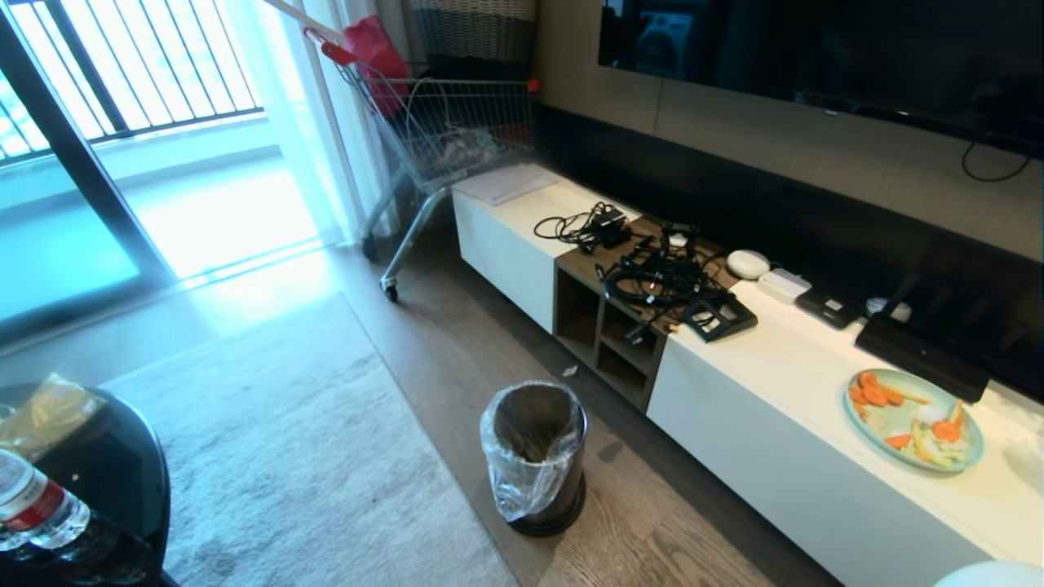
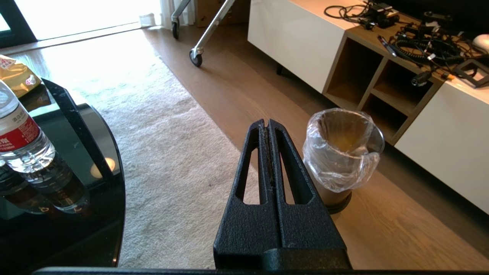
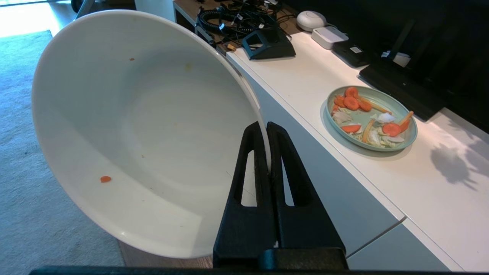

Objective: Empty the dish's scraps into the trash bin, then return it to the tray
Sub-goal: Put the bowl back to the table

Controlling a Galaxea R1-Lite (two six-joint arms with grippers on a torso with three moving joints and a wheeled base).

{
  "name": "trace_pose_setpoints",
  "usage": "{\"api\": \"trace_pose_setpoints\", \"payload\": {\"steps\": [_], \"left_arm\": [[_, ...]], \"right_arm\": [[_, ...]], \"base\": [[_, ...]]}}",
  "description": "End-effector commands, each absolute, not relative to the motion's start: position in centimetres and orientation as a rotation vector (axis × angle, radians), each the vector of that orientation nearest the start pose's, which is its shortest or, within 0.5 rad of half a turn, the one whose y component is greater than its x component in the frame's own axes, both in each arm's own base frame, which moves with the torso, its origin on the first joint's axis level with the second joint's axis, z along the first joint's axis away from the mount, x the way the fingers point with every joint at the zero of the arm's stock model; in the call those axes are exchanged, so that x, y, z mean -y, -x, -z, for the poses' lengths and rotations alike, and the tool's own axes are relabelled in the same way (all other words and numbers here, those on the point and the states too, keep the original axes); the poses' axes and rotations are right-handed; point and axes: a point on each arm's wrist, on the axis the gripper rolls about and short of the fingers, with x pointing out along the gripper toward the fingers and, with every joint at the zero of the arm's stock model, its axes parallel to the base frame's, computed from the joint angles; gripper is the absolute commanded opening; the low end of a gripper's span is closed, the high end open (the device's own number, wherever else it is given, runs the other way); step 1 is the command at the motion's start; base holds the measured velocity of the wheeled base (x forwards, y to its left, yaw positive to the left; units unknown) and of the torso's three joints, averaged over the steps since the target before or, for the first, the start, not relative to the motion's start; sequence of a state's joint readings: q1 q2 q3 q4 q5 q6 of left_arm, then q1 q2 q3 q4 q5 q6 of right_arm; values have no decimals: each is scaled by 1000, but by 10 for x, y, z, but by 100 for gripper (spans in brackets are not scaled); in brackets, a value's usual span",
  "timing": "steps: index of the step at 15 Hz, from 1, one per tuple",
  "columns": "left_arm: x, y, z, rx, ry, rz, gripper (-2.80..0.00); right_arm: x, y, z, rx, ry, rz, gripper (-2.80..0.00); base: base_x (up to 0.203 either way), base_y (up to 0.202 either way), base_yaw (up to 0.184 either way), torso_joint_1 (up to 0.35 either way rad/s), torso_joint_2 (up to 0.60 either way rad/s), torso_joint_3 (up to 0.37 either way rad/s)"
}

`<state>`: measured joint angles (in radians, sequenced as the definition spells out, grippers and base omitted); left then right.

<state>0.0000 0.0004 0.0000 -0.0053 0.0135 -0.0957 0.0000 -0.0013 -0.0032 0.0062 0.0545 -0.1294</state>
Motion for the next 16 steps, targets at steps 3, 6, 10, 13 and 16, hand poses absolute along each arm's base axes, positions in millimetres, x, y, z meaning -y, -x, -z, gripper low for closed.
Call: {"api": "trace_pose_setpoints", "payload": {"steps": [3, 6, 10, 13, 16], "left_arm": [[0, 23, -76, 7, 95, -14, -280], [0, 23, -76, 7, 95, -14, -280], [0, 23, -76, 7, 95, -14, -280], [0, 23, -76, 7, 95, -14, -280], [0, 23, -76, 7, 95, -14, -280]], "right_arm": [[-1, 23, -76, 0, 130, -55, -280], [-1, 23, -76, 1, 130, -55, -280], [-1, 23, -76, 0, 132, -54, -280], [-1, 23, -76, 1, 130, -55, -280], [-1, 23, -76, 0, 132, -54, -280]], "base": [[0, 0, 0, 3, 2, 75], [0, 0, 0, -2, 1, 46], [0, 0, 0, 0, 0, 0], [0, 0, 0, 0, 0, 0], [-30, 0, 1, 3, 2, 0]]}}
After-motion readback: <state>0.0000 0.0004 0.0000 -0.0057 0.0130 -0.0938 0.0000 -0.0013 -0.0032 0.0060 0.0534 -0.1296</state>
